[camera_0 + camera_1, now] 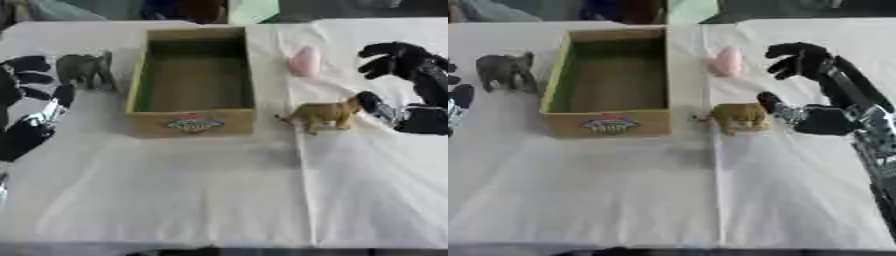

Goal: Pick up objects on the table and place them in the box.

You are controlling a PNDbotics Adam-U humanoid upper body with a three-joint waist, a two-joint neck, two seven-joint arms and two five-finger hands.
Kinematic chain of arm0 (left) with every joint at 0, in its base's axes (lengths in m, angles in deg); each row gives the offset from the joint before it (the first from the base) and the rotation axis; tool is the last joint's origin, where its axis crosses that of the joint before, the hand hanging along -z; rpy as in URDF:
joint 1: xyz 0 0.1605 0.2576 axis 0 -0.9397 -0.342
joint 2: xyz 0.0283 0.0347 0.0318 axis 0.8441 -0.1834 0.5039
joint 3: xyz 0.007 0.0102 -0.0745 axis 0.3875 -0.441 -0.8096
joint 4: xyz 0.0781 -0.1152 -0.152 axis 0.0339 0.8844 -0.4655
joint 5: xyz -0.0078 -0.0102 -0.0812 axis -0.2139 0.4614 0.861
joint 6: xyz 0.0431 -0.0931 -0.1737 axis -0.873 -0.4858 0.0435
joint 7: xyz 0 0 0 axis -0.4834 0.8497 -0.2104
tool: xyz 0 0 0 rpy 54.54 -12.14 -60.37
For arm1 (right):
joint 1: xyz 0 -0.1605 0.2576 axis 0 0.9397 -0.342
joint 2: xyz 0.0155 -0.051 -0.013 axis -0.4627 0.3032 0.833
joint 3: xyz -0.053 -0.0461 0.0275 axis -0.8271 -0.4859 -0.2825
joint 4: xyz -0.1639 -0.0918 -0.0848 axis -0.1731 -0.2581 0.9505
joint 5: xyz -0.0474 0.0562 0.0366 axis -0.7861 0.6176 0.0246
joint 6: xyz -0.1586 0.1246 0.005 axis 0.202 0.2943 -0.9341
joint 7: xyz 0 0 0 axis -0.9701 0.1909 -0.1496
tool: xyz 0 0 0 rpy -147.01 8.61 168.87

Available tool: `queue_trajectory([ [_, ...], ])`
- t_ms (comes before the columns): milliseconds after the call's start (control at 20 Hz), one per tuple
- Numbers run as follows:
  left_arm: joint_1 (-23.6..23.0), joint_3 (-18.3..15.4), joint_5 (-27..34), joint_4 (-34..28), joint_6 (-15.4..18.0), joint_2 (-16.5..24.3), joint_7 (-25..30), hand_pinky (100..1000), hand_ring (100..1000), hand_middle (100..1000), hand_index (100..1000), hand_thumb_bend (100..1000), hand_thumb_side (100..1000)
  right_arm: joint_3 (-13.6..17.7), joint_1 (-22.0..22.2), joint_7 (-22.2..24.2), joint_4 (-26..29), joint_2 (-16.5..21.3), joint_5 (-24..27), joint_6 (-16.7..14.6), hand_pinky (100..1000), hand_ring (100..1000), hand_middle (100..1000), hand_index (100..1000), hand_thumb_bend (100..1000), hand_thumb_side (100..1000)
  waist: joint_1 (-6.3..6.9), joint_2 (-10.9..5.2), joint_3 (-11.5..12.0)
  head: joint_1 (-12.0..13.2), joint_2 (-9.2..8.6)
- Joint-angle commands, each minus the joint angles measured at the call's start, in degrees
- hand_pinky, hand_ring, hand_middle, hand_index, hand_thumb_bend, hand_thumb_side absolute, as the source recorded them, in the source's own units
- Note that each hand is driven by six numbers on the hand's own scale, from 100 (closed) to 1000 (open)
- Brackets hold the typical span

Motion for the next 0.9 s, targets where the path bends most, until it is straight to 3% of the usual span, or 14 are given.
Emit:
queue_trajectory([
  [50,1.04,-0.91,-0.55,-0.77,-0.12,1.89,-0.33,595,701,693,810,444,530,0.60,-0.48,-0.15,0.96,0.86,0.25,-0.07,704,735,787,873,363,392,0.04,-0.89,0.05,0.02,0.18],
  [500,4.08,-1.84,-2.34,0.85,-1.03,6.29,-0.73,607,704,698,816,434,530,0.57,-0.13,-0.11,0.80,0.81,0.31,-0.07,704,735,786,873,364,391,0.18,-1.35,-0.50,0.14,0.43],
  [700,7.65,-1.18,-3.91,4.87,-1.81,12.36,1.98,628,711,706,829,433,547,0.42,0.05,0.05,0.68,0.91,0.32,-0.09,704,735,786,873,359,388,0.35,-1.74,-0.68,0.39,0.62],
  [900,13.74,0.21,-6.43,14.41,-2.86,18.81,7.80,653,720,718,838,415,537,0.11,0.23,0.37,0.53,0.97,0.37,-0.12,704,735,786,873,359,393,0.54,-2.06,-1.09,0.59,0.70],
])
